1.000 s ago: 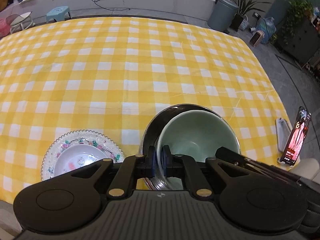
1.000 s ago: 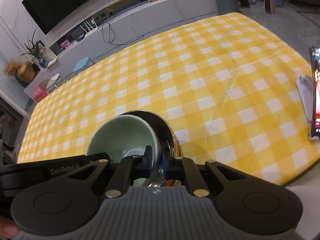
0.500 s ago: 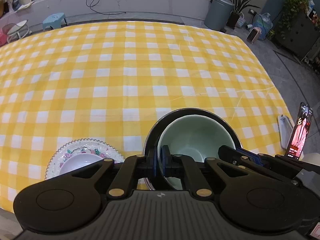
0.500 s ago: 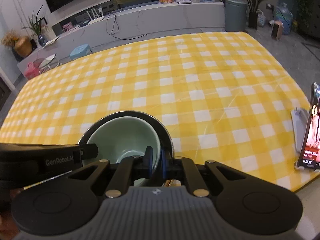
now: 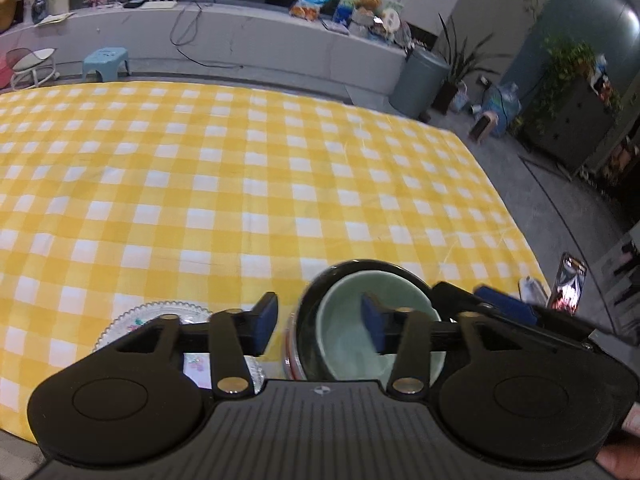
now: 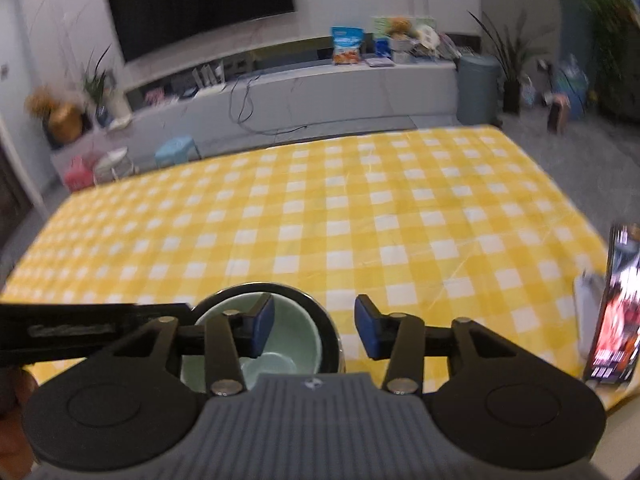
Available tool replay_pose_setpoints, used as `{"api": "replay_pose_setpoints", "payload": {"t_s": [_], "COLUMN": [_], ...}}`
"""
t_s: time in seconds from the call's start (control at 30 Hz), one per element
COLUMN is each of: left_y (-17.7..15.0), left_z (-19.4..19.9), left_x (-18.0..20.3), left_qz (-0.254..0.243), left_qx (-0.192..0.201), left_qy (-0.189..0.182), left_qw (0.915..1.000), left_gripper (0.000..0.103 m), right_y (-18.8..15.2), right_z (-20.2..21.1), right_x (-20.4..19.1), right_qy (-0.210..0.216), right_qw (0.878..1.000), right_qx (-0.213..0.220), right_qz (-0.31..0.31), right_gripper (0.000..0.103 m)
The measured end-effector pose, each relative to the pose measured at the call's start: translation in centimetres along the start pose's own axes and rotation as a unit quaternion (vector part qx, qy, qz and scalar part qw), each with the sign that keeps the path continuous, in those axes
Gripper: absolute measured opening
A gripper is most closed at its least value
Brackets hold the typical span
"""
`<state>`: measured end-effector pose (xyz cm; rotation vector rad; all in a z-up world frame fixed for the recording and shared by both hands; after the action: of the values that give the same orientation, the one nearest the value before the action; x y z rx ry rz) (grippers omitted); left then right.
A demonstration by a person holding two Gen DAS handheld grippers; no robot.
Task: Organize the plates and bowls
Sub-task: 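Open the left gripper to release the green bowl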
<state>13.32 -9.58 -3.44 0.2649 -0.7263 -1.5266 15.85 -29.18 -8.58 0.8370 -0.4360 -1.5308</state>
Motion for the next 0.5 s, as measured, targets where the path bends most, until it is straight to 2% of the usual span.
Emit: {"api": "replay_pose_setpoints", "payload": {"t_s": [0.03,0.1,0.17,0.27,0.4,0.5], "left_y": [0.0,-0.2,-0.6,-1.6,-2.3,-2.4], "left_z": [0.0,-0.2,-0.6,-1.8,-2.8,-3.0], "left_x": [-0.3,-1.1,-2.0,-3.0,-3.9,-4.0], "left_qz": [0.009,0.038,0.071,0.125,0.181,0.199], "left_qx": [0.005,0.010,0.008,-0.016,-0.026,-0.022], "left_qy": [-0.002,-0.008,-0.018,-0.034,-0.053,-0.068], "left_qw": [0.9999,0.9992,0.9973,0.9914,0.9817,0.9773], "left_gripper": [0.061,0.067,0.067,0.068,0.068,0.068], "right_y": [-0.2,-0.9,-2.0,-3.2,-3.2,-3.7], "right_z": [-0.4,-1.4,-2.6,-3.9,-4.4,-5.2], "right_x": [0.7,2.2,3.3,4.4,4.0,3.5], "right_qy": [0.002,0.014,0.028,0.063,0.115,0.130], "right_qw": [1.000,0.996,0.989,0.974,0.960,0.951], "right_qx": [-0.005,-0.023,-0.043,-0.065,-0.069,-0.089], "right_qz": [-0.024,-0.083,-0.141,-0.210,-0.247,-0.267], "right_gripper": [0.056,0.056,0.056,0.058,0.059,0.059]}}
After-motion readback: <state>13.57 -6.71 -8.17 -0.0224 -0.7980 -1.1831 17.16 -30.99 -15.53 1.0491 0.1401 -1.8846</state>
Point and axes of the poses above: each gripper's, at about its wrist camera, not at the fingertips, and z roughly against the way its jaws point, x to its right, y to its top, the point moved 10 cm from there along -z, roughly the way its jaws point, and after that the axes turned 2 degrees about y, right-handed, at the moved point
